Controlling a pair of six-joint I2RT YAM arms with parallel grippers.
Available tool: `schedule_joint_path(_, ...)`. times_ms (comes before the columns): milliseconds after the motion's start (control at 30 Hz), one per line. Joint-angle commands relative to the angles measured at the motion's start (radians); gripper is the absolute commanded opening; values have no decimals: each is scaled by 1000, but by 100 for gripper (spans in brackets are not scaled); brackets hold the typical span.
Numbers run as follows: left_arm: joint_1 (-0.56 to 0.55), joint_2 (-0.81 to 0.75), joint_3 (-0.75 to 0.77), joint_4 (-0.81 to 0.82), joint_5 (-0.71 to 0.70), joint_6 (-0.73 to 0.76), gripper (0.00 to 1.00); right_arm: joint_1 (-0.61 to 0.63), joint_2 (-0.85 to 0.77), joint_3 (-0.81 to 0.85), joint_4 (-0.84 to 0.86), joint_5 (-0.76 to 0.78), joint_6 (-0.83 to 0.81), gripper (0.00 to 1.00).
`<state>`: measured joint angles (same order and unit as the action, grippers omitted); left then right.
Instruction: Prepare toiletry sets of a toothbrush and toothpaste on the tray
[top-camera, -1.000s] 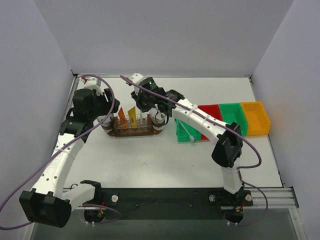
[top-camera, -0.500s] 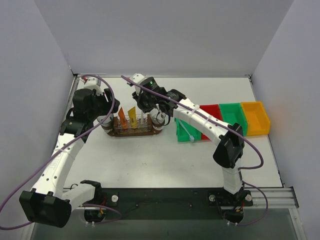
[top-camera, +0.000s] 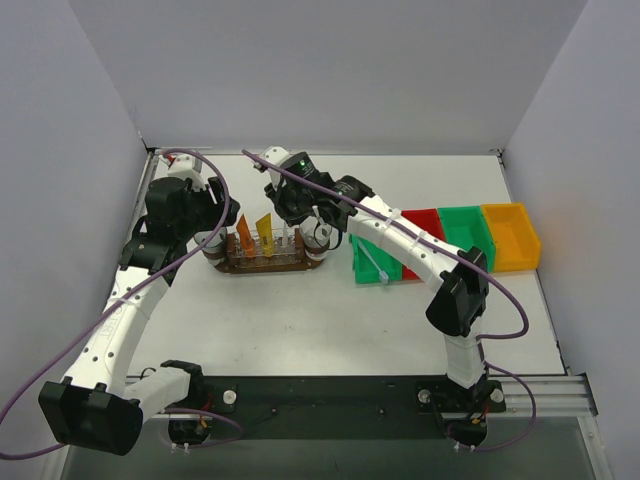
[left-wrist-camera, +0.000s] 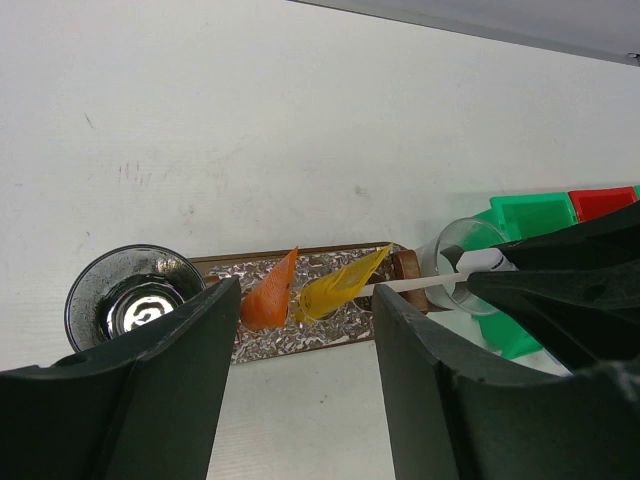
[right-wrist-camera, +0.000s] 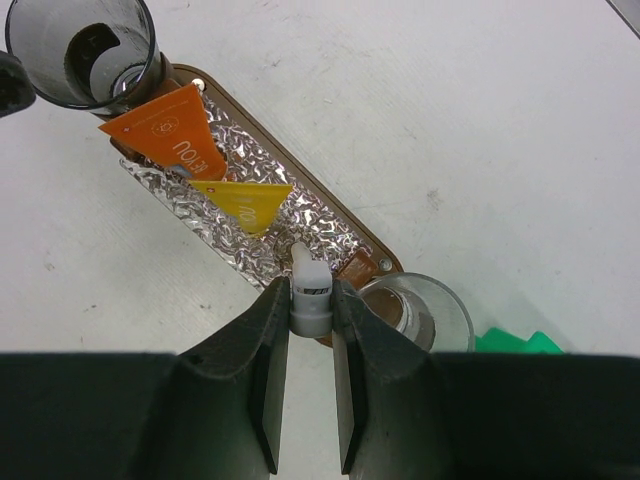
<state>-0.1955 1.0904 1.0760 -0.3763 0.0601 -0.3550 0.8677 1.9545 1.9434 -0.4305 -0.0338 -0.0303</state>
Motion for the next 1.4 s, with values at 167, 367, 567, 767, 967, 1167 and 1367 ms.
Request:
schedule_joint_path(167, -2, -23, 12, 16, 7, 4, 65, 14, -19, 48, -8, -11, -11, 0)
schedule_joint_path(367, -2, -24, 12, 14, 7, 4, 65, 17, -12, 42, -10, -9, -16, 0)
schedule_joint_path(567, -4, -21, 13, 14, 6, 5, 65, 17, -3, 35, -11, -12, -22, 0)
schedule_joint_path(767, -4, -21, 12, 14, 6, 5, 65, 21, 6, 28, -11, -12, -29, 0)
schedule_joint_path(967, -4, -23, 12, 14, 4, 5, 65, 21, 20, 26, -10, -15, -31, 0)
schedule_joint_path(1167, -4, -23, 10, 14, 4, 5, 65, 19, 27, 23, -8, -23, -26, 0)
schedule_joint_path(1367, -4, -23, 9, 14, 4, 5, 65, 21, 32, 5, 6, -26, -26, 0)
